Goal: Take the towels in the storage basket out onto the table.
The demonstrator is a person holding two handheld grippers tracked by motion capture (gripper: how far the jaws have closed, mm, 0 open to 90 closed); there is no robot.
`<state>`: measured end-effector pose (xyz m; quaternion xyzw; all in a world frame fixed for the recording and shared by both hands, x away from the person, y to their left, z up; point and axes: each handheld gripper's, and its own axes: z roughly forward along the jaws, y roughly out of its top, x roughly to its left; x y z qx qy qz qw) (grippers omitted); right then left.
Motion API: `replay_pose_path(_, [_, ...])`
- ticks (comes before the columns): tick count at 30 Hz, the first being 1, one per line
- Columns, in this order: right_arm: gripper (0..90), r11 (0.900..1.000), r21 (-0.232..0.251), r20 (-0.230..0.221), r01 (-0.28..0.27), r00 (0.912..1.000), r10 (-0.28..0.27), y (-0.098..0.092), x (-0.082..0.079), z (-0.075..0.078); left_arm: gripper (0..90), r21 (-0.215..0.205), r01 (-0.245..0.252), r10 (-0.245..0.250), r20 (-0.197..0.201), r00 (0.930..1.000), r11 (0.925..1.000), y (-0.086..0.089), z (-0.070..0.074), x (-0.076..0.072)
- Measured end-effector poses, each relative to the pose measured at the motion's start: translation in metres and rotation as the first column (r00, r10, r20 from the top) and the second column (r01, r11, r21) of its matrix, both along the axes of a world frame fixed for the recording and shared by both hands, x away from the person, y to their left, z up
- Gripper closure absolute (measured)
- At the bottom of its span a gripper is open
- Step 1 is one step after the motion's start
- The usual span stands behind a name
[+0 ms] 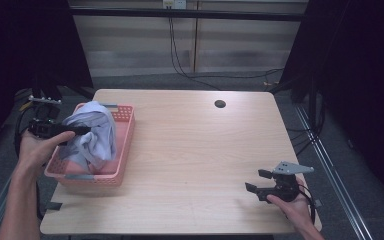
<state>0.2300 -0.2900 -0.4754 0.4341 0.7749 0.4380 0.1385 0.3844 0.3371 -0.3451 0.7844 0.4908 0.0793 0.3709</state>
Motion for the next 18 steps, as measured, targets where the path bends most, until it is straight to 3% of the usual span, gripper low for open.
replay_pose_path(6, [22.1,1.000,0.001,0.001,-0.002,1.0000,0.002,0.000,0.000,0.000,48.4,-0.021,-0.012,0.013,0.024,0.9996,0.9997,-0.001,0.013,-0.002])
replay_pose_path(18, [22.1,1.000,0.001,0.001,-0.001,1.0000,0.001,0.000,0.000,0.000,48.1,-0.036,0.016,-0.013,0.071,0.9974,0.9992,-0.006,0.037,-0.009])
